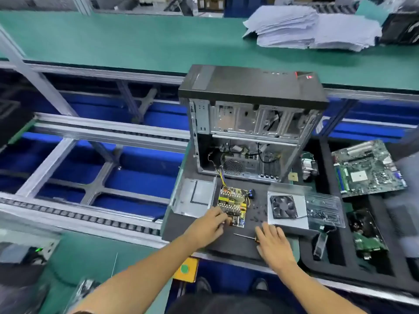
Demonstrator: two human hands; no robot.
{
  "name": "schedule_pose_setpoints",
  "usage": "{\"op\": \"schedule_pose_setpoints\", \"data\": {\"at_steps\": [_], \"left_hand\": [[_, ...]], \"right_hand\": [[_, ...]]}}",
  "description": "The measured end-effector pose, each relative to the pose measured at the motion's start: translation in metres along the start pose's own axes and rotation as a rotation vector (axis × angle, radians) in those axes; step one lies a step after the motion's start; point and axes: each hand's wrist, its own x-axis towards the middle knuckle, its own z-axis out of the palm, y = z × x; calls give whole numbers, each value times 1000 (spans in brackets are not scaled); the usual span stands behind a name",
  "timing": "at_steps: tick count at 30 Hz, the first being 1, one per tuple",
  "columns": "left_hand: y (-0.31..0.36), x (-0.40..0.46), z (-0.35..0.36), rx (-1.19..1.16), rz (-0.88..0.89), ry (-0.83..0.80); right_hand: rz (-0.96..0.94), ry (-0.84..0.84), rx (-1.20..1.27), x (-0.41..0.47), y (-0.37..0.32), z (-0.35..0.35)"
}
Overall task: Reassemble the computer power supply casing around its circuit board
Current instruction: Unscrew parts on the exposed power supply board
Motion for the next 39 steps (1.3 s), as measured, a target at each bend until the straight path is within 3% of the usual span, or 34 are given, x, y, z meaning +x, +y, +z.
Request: {"op": "schedule_pose_setpoints", "data": {"at_steps": [5, 10, 14, 19, 25, 30, 35, 39], "left_hand": [[-12, 3, -15, -16, -3, 96], [-21, 9, -24, -36, -50, 188], [-24, 21, -28, 59, -93, 209], [-15, 44, -27, 230, -122, 147], [-5, 65, -23, 207, -437, 234], [1, 69, -13, 540, -179, -10], [22, 85, 10, 621, -382, -79], [30, 97, 22, 695, -430, -160]], "right_hand": [[5, -34, -55, 4, -7, -6], [12, 129, -1, 7, -6, -8], [126, 152, 195, 19, 3, -27], [307, 110, 647, 41, 12, -50], [497, 103, 883, 65, 22, -50], [509, 15, 905, 78, 28, -48], [464, 6, 931, 80, 32, -47], [387, -66, 852, 81, 35, -46]]}}
